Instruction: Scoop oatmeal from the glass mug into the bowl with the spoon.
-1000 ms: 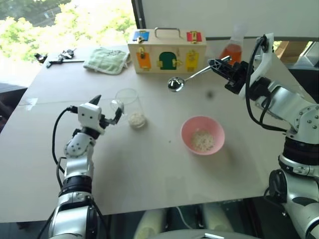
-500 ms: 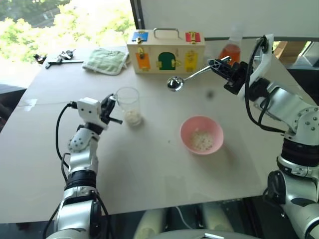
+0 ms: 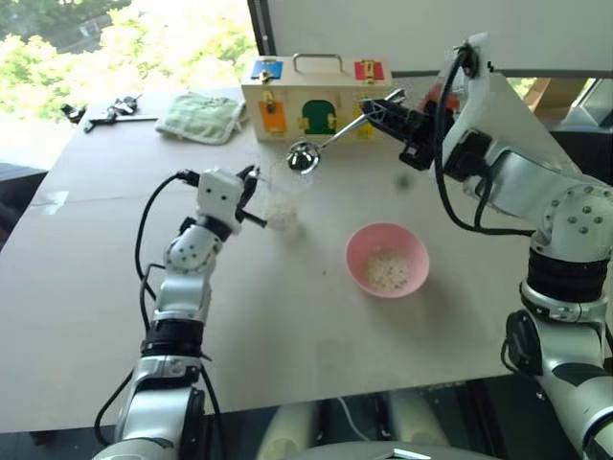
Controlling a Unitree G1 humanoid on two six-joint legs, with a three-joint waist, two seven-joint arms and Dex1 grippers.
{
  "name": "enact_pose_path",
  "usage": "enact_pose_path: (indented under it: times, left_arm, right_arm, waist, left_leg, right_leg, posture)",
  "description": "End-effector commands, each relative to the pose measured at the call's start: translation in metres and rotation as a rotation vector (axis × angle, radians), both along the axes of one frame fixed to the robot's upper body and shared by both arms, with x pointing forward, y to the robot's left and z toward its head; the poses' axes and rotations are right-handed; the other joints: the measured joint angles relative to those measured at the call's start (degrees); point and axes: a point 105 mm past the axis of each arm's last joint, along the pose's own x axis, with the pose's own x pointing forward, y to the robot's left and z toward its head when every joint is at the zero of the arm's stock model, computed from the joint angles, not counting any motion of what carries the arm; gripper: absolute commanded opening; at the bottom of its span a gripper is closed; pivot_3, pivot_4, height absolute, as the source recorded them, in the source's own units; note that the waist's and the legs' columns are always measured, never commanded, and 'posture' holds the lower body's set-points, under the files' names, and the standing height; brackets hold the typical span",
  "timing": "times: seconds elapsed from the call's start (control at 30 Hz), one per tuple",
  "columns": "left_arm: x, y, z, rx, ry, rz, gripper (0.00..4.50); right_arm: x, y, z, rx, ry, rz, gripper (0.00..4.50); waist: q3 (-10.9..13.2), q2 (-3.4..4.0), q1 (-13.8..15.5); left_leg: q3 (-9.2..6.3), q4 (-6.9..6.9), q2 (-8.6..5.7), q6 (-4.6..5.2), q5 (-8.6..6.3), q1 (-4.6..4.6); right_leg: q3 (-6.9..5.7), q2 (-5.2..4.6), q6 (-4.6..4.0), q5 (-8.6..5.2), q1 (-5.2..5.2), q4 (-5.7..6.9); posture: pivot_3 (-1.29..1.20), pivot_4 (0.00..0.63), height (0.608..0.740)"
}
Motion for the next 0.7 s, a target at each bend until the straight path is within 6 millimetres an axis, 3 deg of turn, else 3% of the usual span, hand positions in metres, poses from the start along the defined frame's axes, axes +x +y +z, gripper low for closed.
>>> enact_pose_path:
  times: [0.03,0.5,0.7]
  left_arm:
    - [-0.002,-0.014,0.024,-0.004,-0.068,-0.050,0.02]
    - [0.010,-0.051,0.029,0.156,-0.017,-0.185,0.02]
    - [0.011,-0.062,0.031,0.223,-0.007,-0.251,0.02]
  right_arm:
    - [0.005,-0.001,0.000,-0.042,-0.056,-0.038,0.00]
    - [0.011,0.026,-0.040,-0.328,-0.169,-0.028,0.00]
    - [0.009,0.033,-0.043,-0.327,-0.176,-0.011,0.00]
  waist:
    - [0.0,0.00,0.0]
    - [0.0,-0.01,0.0]
    - [0.0,-0.01,-0.1]
  left_leg:
    - [0.01,0.00,0.00,0.00,0.00,0.00]
    - [-0.01,0.00,-0.01,-0.01,0.01,-0.03]
    - [-0.01,-0.01,-0.01,-0.02,0.01,-0.04]
  right_leg:
    - [0.01,0.00,0.00,0.00,-0.01,0.00]
    - [-0.02,0.01,0.00,0.00,-0.04,-0.01]
    - [-0.01,0.01,0.00,0.00,-0.07,-0.01]
  posture:
    - [0.00,0.150,0.740]
    - [0.00,0.150,0.740]
    - [0.00,0.150,0.740]
